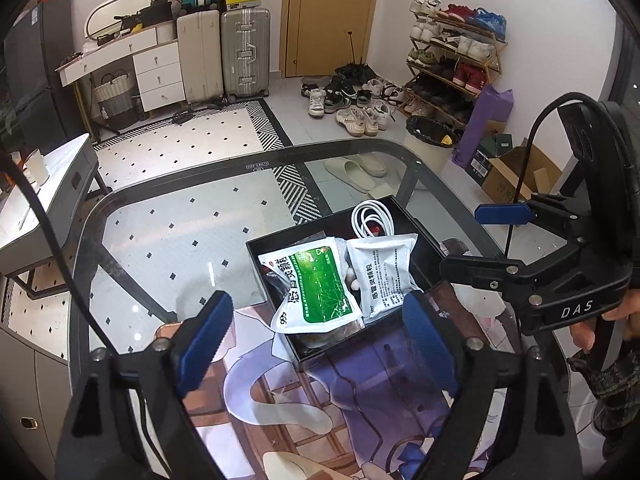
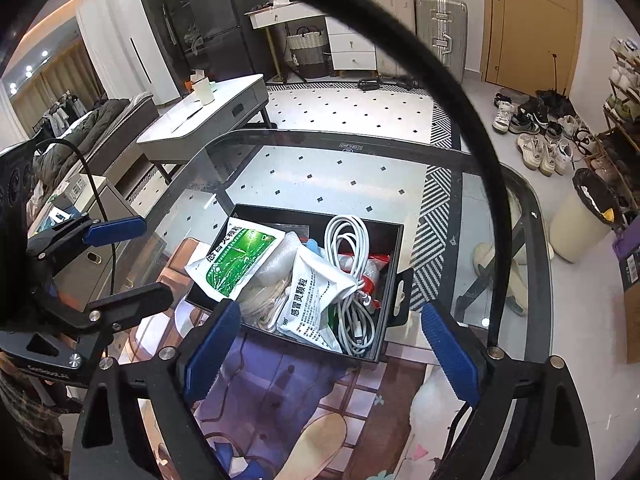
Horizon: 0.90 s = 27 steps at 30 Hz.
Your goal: Organize soft objects
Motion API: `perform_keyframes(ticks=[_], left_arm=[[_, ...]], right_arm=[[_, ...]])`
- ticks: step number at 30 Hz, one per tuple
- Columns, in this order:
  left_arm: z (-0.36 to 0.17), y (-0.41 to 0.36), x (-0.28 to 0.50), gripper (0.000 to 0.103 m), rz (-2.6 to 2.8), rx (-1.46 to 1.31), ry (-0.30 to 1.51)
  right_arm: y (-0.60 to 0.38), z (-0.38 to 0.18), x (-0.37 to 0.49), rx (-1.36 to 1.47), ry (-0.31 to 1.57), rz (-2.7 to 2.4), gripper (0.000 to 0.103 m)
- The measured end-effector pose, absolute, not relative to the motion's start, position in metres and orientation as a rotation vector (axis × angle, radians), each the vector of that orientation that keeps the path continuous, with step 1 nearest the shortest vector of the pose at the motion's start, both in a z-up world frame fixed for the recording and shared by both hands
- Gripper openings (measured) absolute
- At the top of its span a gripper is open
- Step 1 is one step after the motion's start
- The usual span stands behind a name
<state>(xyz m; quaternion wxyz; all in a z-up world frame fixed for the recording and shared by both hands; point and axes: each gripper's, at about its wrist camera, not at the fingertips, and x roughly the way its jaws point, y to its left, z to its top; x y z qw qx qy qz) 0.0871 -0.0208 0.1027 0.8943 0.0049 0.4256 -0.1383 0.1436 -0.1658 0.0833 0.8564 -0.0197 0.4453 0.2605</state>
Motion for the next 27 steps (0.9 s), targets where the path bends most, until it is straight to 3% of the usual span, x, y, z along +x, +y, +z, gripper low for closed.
perform_keyframes(ticks=[8,11,27], left_arm=[[0.102,-0.019,0.067,0.093,-0.286,-0.010,0.846],[0.101,-0.018,0.061,0.103,-0.269,-0.018,0.830],[0.077,-0.012,0.041,0.103,-0.181,0.007,0.724]], right_arm=[[-0.186,0.087,0.124,0.004,0.879,0.502,0.102],[-0.191,0.086,0.120,0.028,0.860,0.492,0.102],[-0.202,0.067,0.102,0.120,0.730,0.456,0.102]])
